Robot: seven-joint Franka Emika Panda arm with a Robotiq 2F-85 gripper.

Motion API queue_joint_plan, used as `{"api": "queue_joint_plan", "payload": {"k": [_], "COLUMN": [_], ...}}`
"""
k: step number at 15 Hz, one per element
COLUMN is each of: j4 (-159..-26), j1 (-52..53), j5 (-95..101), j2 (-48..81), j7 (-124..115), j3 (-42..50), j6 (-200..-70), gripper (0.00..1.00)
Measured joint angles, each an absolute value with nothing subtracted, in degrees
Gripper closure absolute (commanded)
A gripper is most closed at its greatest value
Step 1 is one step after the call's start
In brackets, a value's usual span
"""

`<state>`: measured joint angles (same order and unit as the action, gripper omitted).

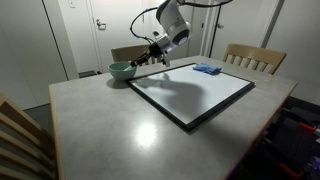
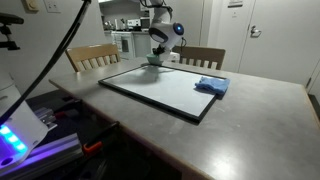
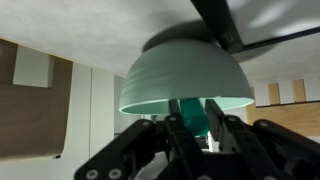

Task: Remove the green marker from the green bowl, draw a smiley face on the whiteboard using the green marker, put the green marker in the bowl

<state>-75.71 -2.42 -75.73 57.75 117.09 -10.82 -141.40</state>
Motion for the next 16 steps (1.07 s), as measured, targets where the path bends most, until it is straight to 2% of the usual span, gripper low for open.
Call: {"api": "queue_joint_plan", "payload": {"k": [2, 4, 6, 7, 8, 9, 10, 12, 13, 14, 16], "j4": [-75.7, -75.7, -75.7, -75.7, -75.7, -75.7, -75.7, -75.7, -75.7, -75.6, -75.5], "j1": [-2.4, -2.3, -2.1, -2.0, -1.9, -1.7, -1.6, -1.6, -1.5, -1.5, -1.5], "j5": [-75.6, -74.8, -73.6, -72.7, -71.7, -70.5, -69.5, -67.6, -66.8, -66.4, -65.7], "j2": [57.8, 57.8, 57.8, 57.8, 57.8, 57.8, 57.8, 57.8, 57.8, 57.8, 57.8], "j7": [117.1, 117.1, 116.9, 116.8, 116.4, 116.1, 115.8, 115.3, 115.2, 115.2, 115.2], "j3": [-10.8, -10.7, -10.5, -10.4, -10.3, -10.1, -10.0, -10.0, -10.0, -10.0, -10.0], "j6": [-141.4, -141.4, -141.4, -141.4, -141.4, -141.4, -141.4, -141.4, -141.4, -141.4, -141.4], "gripper": [0.9, 0.65, 0.56, 0.47, 0.6, 0.81, 0.82, 0.97, 1.0, 0.95, 0.95]}}
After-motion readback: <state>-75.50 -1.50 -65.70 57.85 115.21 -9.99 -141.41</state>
